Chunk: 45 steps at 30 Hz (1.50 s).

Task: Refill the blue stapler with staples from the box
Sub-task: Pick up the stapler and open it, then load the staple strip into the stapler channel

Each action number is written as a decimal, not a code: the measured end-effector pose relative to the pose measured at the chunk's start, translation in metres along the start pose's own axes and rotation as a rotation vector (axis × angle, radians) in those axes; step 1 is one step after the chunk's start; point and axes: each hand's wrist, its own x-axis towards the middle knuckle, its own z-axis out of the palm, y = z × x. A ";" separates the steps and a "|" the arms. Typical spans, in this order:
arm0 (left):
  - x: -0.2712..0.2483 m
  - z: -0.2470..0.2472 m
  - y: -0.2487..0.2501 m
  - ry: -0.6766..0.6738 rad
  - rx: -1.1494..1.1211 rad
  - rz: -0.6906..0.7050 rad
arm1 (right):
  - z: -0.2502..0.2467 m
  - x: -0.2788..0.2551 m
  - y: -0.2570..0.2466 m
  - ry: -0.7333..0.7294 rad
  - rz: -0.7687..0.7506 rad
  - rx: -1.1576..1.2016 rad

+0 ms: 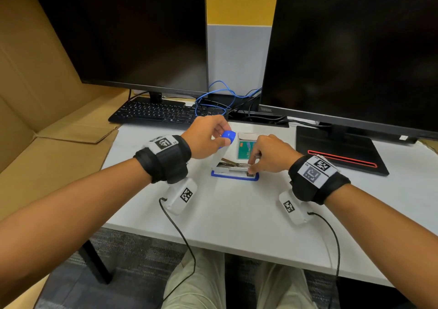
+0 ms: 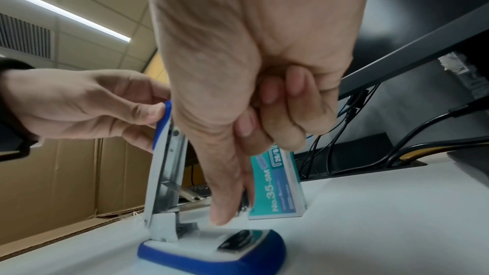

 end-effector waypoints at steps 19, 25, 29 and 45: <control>-0.025 -0.032 -0.055 -0.222 0.496 -0.143 | -0.010 0.003 0.017 -0.054 -0.001 -0.097; -0.025 -0.015 -0.056 -0.307 0.651 -0.236 | -0.009 0.002 0.016 -0.058 0.000 -0.111; -0.024 -0.007 -0.046 -0.376 0.757 -0.256 | -0.010 -0.001 0.014 -0.064 0.006 -0.127; -0.037 0.028 -0.016 -0.659 0.589 0.032 | -0.018 -0.001 0.016 -0.068 -0.007 0.000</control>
